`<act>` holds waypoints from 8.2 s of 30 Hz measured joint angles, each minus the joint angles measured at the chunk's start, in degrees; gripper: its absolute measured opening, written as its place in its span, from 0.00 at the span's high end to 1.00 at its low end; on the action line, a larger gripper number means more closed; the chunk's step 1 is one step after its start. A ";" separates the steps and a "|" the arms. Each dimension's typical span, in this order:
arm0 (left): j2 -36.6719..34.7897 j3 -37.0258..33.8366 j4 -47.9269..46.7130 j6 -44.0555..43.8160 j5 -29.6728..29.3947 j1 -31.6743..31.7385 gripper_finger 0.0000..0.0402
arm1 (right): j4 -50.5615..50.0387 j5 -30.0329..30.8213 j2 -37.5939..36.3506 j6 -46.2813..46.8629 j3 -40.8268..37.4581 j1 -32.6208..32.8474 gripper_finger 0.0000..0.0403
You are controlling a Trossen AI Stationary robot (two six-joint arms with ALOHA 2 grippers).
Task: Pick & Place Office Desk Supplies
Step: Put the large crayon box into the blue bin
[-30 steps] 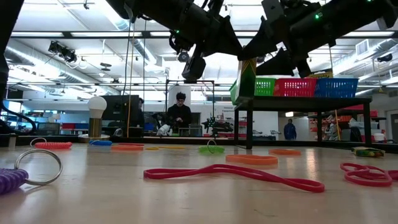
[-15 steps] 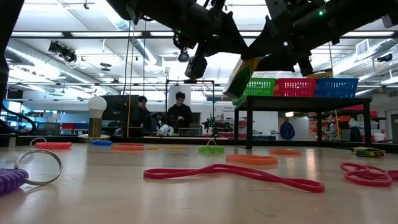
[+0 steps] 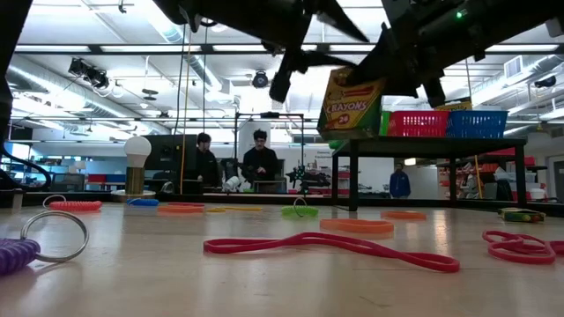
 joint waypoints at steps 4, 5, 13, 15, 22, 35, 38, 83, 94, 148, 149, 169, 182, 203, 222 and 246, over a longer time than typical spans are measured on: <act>-1.83 0.00 0.13 5.20 3.18 0.02 0.62 | -0.49 -0.31 -0.21 -0.34 0.00 0.00 0.74; -2.30 0.00 0.09 6.39 3.74 0.00 0.62 | -0.59 -0.35 -0.38 -0.41 0.00 0.00 0.75; -8.89 -0.01 -11.65 14.43 8.16 -0.11 0.63 | -2.71 -2.07 -1.68 -1.12 0.00 0.00 0.72; -10.81 0.00 -14.62 18.33 8.39 -0.31 0.66 | -3.86 -3.33 -2.42 -1.80 0.00 0.00 0.73; -13.40 -2.87 -12.97 30.54 5.01 -2.97 0.88 | -13.07 -7.90 -6.69 -2.86 0.00 0.66 0.74; -13.22 -22.52 16.50 35.76 5.44 -3.41 0.99 | -12.35 -15.03 -5.95 -0.34 -7.15 2.95 0.74; -13.22 -25.07 16.96 35.97 5.43 -3.41 0.99 | -5.28 -17.05 -4.48 -2.48 -9.39 1.44 0.74; -13.20 -26.62 7.95 44.25 4.78 -4.32 0.98 | 5.21 -28.92 5.52 -17.86 -9.53 -6.87 0.69; -13.20 -26.62 7.98 44.57 4.90 -4.66 0.98 | 0.17 -31.82 5.55 -15.84 -9.40 -6.88 0.52; -14.55 -41.24 36.17 43.88 -0.74 -4.87 0.99 | -68.83 -45.51 14.87 -13.78 38.32 -14.67 0.27; -14.55 -41.24 36.16 43.88 -0.77 -4.87 0.99 | -69.17 -45.51 15.69 -13.99 38.32 -14.84 0.28; -14.55 -41.24 34.19 43.80 -0.55 -4.90 0.98 | -70.82 -49.60 20.75 -17.19 38.25 -16.61 0.66; -14.55 -41.27 33.53 44.66 -0.54 -4.90 0.98 | -94.49 -48.03 8.58 -29.13 50.66 -21.95 0.74; -14.55 -41.07 33.66 44.53 -0.55 -5.01 0.98 | -109.59 -41.93 -1.49 -35.14 74.18 -61.27 0.76; -14.55 -41.07 33.35 47.24 0.32 -4.98 0.98 | -109.90 -49.45 -10.25 -47.72 64.72 -77.92 0.76; -14.55 -41.05 33.16 48.92 0.32 -4.90 0.98 | -109.36 -42.17 -9.41 -50.02 49.87 -75.82 0.76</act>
